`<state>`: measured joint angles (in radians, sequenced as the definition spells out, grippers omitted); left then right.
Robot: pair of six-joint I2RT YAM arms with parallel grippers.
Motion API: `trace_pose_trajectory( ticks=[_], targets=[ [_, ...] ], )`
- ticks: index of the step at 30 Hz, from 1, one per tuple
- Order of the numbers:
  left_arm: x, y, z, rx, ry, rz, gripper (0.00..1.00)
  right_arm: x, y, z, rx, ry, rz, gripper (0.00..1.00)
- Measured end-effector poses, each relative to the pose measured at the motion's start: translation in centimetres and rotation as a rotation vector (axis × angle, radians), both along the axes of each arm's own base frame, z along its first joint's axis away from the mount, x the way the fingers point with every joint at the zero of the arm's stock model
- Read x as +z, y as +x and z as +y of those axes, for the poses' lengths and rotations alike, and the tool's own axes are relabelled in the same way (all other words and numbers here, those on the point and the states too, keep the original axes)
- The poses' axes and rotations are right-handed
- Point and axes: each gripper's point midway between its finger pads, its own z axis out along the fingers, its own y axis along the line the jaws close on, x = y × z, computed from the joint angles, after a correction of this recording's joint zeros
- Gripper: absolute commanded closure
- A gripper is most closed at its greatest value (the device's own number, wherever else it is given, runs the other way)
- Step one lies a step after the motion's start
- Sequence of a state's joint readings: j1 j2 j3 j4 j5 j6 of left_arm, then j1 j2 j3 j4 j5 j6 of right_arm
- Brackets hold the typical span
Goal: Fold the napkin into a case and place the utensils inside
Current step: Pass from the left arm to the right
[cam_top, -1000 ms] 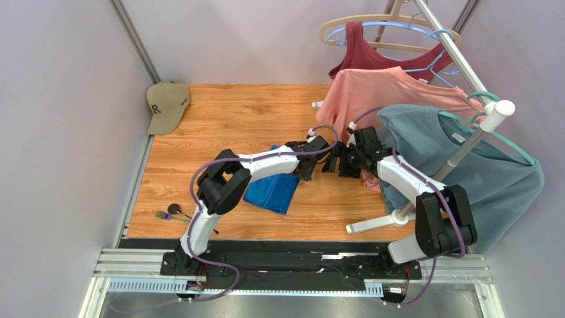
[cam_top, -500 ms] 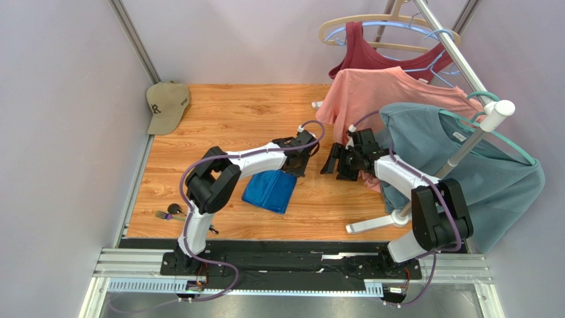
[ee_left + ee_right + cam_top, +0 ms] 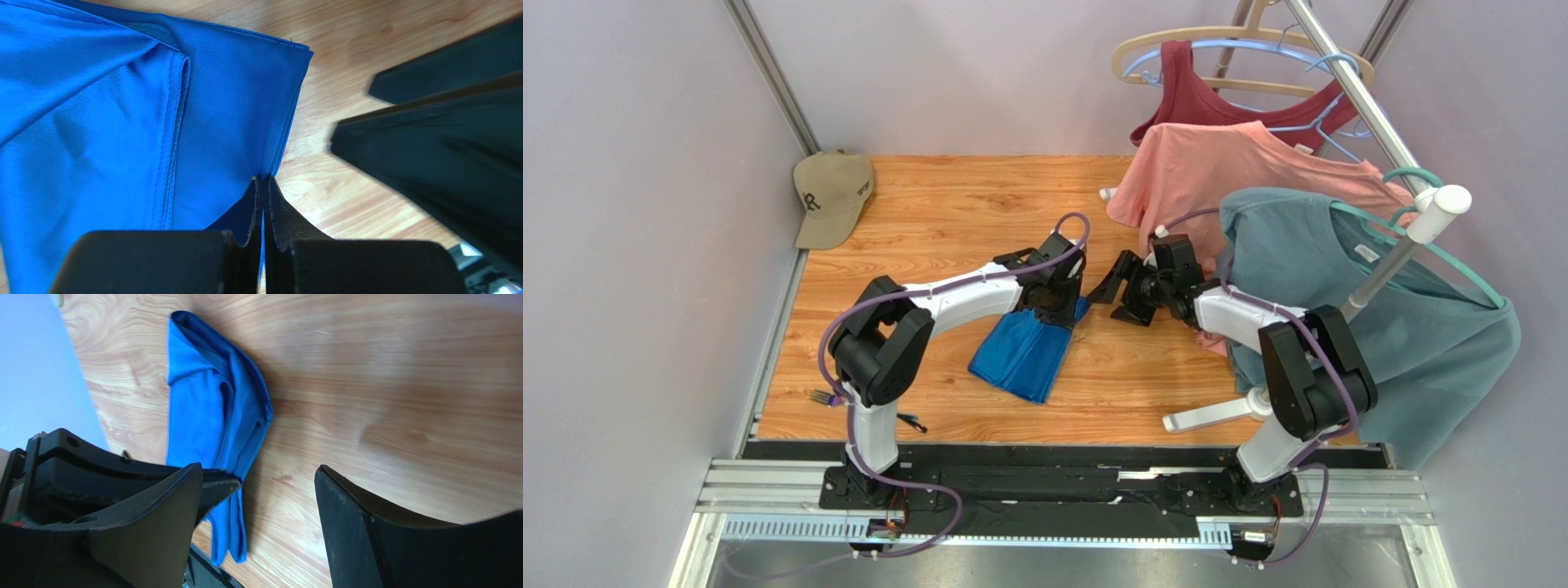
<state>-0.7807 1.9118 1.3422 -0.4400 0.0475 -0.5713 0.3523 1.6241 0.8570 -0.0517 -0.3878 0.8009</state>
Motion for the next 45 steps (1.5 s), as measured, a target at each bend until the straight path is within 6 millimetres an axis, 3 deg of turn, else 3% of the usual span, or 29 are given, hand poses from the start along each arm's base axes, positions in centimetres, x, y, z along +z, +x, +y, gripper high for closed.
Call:
trace_pose_trajectory(
  ticks=[5, 11, 16, 22, 33, 36, 40, 41, 45],
  targets=[
    [1.2, 0.1, -0.5, -0.003, -0.047, -0.008, 1.00, -0.2, 0.6, 1.6, -0.005, 0.054, -0.018, 0.30],
    [1.3, -0.2, -0.9, -0.009, -0.073, 0.007, 1.00, -1.6, 0.9, 2.6, -0.011, 0.072, 0.001, 0.38],
    [1.4, -0.2, -1.1, -0.007, -0.083, 0.012, 1.00, -1.5, 0.8, 3.3, -0.005, 0.071, -0.013, 0.46],
    [1.4, -0.3, -1.1, -0.009, -0.085, 0.014, 1.00, -1.7, 0.3, 3.8, 0.001, 0.073, -0.005, 0.48],
    [1.4, -0.3, -1.1, -0.007, -0.086, 0.017, 1.00, -2.3, -0.6, 4.1, -0.014, 0.088, 0.029, 0.64],
    [1.5, -0.2, -1.2, -0.008, -0.089, 0.016, 1.00, -2.1, -0.5, 4.3, -0.016, 0.098, 0.026, 0.73],
    [1.5, 0.0, -1.5, -0.011, -0.094, 0.018, 1.00, -1.7, -0.5, 4.6, -0.017, 0.120, 0.025, 1.00],
    [1.4, 0.0, -1.6, -0.012, -0.094, 0.019, 1.00, -1.6, -0.5, 4.7, -0.019, 0.131, 0.026, 1.00],
    [1.4, 0.0, -1.7, -0.019, -0.099, 0.029, 0.74, -1.5, -0.4, 4.8, -0.025, 0.140, 0.033, 1.00]
  ],
)
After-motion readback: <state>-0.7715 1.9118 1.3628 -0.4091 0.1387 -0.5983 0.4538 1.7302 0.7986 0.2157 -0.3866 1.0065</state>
